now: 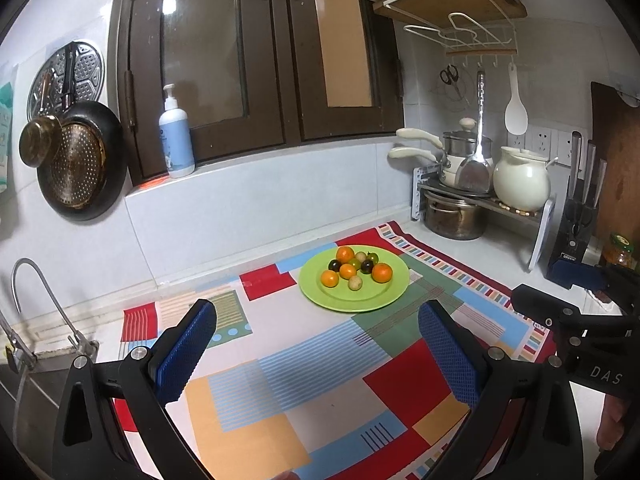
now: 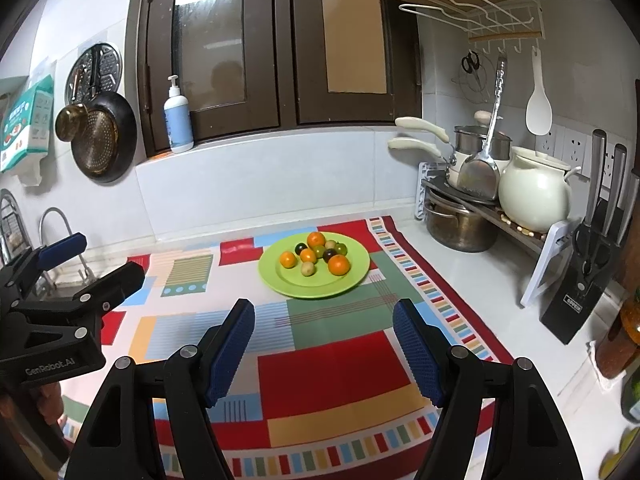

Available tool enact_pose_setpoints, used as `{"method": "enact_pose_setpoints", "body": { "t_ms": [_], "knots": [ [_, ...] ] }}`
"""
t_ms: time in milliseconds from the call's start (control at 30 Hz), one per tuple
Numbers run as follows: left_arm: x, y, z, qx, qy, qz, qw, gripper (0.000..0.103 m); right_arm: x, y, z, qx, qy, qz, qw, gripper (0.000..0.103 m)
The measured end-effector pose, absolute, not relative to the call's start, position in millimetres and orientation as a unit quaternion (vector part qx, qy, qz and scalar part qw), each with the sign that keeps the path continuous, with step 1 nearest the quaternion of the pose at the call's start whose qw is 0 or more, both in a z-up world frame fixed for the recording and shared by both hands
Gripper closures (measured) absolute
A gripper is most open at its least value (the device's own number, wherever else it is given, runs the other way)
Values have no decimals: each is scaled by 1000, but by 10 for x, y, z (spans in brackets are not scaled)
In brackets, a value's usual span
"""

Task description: Organize fruits

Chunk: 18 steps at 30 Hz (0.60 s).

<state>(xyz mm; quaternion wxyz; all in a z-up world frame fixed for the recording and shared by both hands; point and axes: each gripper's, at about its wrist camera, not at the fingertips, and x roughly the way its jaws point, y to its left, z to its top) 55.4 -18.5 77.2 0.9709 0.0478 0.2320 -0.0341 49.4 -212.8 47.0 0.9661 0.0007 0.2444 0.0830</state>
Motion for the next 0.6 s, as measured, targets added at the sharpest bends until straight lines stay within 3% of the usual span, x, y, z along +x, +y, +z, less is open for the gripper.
{"method": "enact_pose_setpoints", "body": {
  "t_ms": [600],
  "knots": [
    [568, -139, 747, 47, 243, -29, 968, 0, 534, -2096, 451, 2, 253, 89, 963, 31]
  ]
}}
